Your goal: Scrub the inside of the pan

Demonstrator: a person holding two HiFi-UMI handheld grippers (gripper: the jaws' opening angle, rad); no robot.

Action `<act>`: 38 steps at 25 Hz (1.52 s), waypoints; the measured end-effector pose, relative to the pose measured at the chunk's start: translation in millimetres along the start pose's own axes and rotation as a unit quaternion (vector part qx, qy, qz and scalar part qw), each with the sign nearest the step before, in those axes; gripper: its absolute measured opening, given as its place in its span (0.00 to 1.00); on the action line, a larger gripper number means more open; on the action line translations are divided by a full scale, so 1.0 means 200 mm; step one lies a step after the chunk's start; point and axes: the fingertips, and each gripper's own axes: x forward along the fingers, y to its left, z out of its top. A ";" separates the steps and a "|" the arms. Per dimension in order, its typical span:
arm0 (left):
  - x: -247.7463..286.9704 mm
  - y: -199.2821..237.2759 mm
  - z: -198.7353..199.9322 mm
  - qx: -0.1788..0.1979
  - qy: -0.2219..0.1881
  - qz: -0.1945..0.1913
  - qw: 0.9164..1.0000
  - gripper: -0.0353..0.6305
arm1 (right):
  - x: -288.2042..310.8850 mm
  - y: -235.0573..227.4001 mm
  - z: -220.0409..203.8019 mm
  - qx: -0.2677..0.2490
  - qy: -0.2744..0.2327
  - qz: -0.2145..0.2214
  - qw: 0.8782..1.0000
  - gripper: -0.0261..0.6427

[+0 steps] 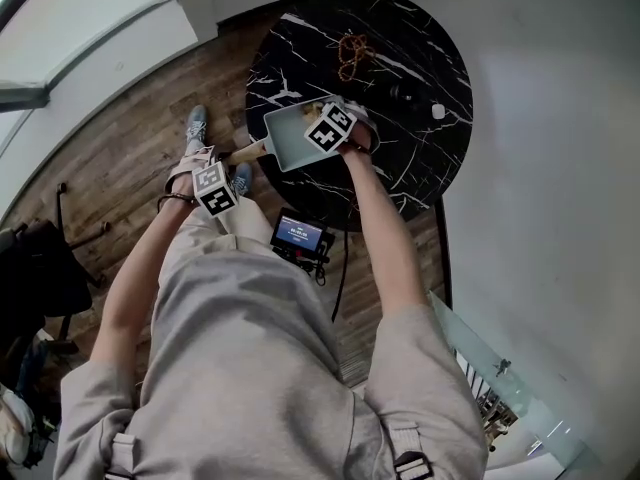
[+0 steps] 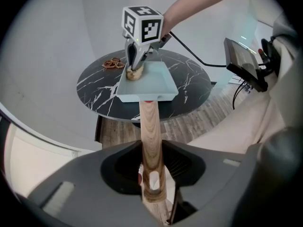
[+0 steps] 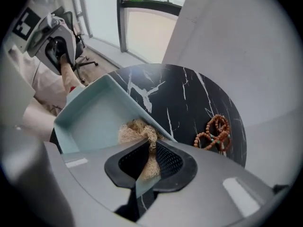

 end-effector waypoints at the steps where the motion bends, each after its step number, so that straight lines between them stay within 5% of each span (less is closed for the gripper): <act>1: 0.00 0.00 0.00 -0.004 0.002 -0.001 1.000 0.25 | 0.00 0.00 0.00 -0.017 0.002 -0.001 1.000 0.13; 5: 0.00 0.01 0.01 -0.005 0.009 -0.002 1.000 0.25 | 0.05 0.03 -0.03 -0.048 0.027 0.033 0.998 0.12; 11: 0.00 0.01 -0.01 -0.012 0.018 -0.004 1.000 0.25 | 0.05 0.10 -0.05 -0.005 0.027 0.127 0.992 0.12; 28: 0.00 0.01 -0.01 0.003 0.030 0.000 1.000 0.25 | 0.02 0.41 0.29 0.035 -0.048 0.159 0.985 0.13; 38: 0.00 0.02 0.00 -0.004 0.032 0.002 0.999 0.25 | 0.00 0.50 0.34 -0.041 -0.057 0.144 0.987 0.13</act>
